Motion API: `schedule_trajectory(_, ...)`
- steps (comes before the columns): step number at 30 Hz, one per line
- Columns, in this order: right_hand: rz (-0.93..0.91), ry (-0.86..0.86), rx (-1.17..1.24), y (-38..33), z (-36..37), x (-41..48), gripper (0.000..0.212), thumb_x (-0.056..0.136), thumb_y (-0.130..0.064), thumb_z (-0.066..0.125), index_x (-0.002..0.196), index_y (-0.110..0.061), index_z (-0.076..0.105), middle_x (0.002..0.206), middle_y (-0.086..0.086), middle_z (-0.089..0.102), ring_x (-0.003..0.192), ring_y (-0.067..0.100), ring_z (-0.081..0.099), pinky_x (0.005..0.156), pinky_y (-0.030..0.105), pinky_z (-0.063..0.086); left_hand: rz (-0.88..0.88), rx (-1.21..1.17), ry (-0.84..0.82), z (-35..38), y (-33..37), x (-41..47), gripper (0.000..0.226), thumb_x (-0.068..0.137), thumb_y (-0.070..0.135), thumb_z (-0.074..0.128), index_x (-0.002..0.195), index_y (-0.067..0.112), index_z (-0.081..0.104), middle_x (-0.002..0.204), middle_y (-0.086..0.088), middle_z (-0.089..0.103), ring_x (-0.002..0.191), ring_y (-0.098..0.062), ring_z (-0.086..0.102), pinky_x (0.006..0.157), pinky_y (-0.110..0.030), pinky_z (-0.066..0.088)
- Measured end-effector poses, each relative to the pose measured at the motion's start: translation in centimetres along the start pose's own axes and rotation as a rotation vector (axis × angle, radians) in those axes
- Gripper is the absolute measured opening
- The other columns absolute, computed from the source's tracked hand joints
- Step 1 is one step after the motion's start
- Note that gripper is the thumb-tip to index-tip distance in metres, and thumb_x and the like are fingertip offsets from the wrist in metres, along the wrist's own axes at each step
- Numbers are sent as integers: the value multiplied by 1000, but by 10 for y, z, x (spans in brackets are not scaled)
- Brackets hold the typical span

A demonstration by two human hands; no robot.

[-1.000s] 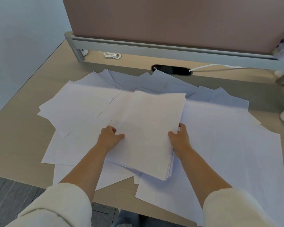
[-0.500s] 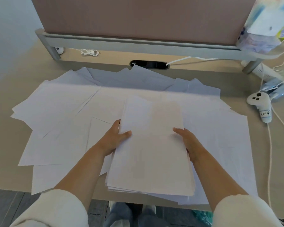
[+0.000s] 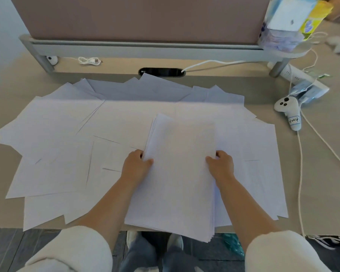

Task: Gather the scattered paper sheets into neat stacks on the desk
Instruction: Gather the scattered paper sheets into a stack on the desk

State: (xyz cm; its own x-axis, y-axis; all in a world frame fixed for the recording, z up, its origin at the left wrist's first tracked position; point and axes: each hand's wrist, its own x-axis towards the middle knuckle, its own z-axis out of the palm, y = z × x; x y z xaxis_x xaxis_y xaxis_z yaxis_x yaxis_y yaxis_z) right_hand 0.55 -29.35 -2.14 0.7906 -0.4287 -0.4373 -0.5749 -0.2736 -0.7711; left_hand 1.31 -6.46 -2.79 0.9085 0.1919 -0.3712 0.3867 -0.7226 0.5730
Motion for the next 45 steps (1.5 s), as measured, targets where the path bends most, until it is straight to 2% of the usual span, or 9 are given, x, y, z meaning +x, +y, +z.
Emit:
schedule_trajectory(7,39,-69,86,-5,-2,2,5,88,-12,53,92,-13,56,77,1,58,77,23,55,75,36,51,-96,113,20,4,8,-4,37,89,29,54,116,4,53,129,-14,37,111,-35,48,87,-36,41)
schedule_trajectory(12,51,-162,134,-3,2,-2,19,93,-18,50,111,-13,47,94,3,56,84,23,54,77,34,48,-87,-9,-9,2,6,-2,28,88,26,56,106,5,50,116,-14,48,85,-27,50,74,-31,41)
schedule_trajectory(18,-13,-228,160,0,2,-3,48,95,-20,49,139,-20,29,121,4,53,104,25,55,93,43,49,33,-118,-58,0,2,-5,36,89,24,58,116,7,42,104,-6,53,92,-26,52,76,-32,41)
schedule_trajectory(24,76,-482,401,-8,-11,4,40,91,-27,60,128,-18,50,110,0,64,99,18,62,87,36,52,24,-629,-34,-16,3,1,27,92,14,57,114,17,41,119,-18,59,90,-28,61,86,-46,53)
schedule_trajectory(29,36,-533,271,-10,-15,7,31,93,-13,57,124,-12,53,102,3,66,89,19,64,77,32,55,13,-750,-234,-17,25,9,67,96,15,49,150,21,9,136,-1,43,111,-19,51,92,-32,43)
schedule_trajectory(32,74,-401,396,-7,-25,15,28,92,-8,56,121,-7,55,94,7,66,82,25,63,77,40,54,-154,-721,-47,-16,28,21,43,99,31,42,138,15,36,132,0,51,102,-17,50,80,-29,40)
schedule_trajectory(36,167,-241,677,-2,-35,25,27,94,-7,52,121,-11,54,95,4,65,79,21,62,64,36,51,-41,-118,145,-10,20,31,36,97,19,39,127,4,51,139,-15,48,122,-29,46,101,-35,37)
schedule_trajectory(39,301,-98,893,2,-34,34,35,94,-7,52,129,-5,51,116,9,62,81,20,61,71,38,50,153,183,-13,-1,15,30,51,100,30,35,146,9,28,158,-8,13,147,-24,5,118,-37,9)
schedule_trajectory(45,443,52,892,9,-30,51,41,93,-15,57,132,-12,46,117,6,63,77,18,61,72,36,52,193,547,-201,17,8,19,86,91,61,34,150,12,-4,157,-5,-20,145,-27,-18,117,-47,-1)
